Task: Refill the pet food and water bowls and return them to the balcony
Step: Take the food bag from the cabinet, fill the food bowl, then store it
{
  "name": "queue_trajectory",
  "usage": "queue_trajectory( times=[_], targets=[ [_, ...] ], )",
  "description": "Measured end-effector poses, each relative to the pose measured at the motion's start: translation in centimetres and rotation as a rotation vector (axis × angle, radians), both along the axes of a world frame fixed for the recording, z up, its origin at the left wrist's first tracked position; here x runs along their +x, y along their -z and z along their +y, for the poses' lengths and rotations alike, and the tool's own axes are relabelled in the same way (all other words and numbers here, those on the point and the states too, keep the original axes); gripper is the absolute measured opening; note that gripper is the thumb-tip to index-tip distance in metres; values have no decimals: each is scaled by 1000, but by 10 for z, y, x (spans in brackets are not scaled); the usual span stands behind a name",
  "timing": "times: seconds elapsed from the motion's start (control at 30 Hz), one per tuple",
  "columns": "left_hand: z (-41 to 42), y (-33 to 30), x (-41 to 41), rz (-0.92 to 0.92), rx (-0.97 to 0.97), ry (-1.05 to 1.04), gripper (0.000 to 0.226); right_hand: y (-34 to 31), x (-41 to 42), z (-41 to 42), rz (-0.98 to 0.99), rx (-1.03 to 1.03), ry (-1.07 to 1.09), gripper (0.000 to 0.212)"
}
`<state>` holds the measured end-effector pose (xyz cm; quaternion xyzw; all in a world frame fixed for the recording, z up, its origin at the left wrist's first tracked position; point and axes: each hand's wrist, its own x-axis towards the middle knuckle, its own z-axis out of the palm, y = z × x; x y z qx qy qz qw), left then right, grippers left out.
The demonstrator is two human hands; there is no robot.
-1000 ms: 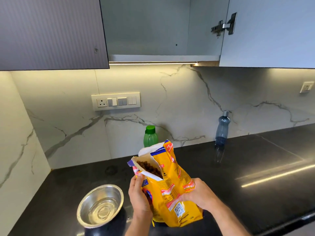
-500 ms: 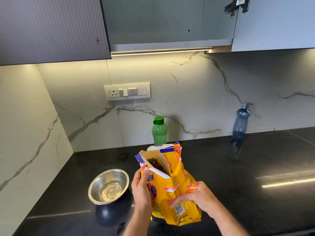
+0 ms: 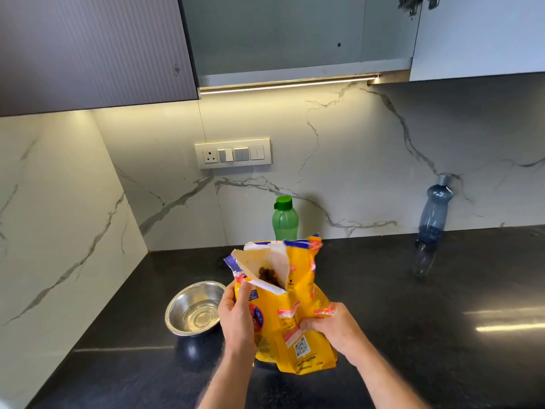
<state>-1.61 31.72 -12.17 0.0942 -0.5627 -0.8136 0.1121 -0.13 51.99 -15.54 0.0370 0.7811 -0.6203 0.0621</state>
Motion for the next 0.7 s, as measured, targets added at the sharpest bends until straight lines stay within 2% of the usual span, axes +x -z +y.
queue_trajectory(
  times=[0.13, 0.27, 0.37, 0.43, 0.57, 0.7],
  targets=[
    [-2, -20, -3, 36, -21, 19, 25, -8, -2, -4, 37, -89, 37, 16],
    [-8, -45, -8, 92, -85, 42, 35, -24, -10, -11, 76, -162, 83, 11],
    [-15, -67, -13, 174, -136, 129, 52, -43, -17, -16, 133, -259, 109, 18],
    [-24, -79, -16, 230, -140, 214, 72, -58, -21, -20, 180, -331, 124, 22],
    [-41, -88, -20, 294, -189, 349, 112, -88, -30, -27, 263, -400, 138, 18],
    [-44, -87, -21, 327, -177, 467, 123, -112, -34, -34, 315, -434, 136, 13]
  ],
)
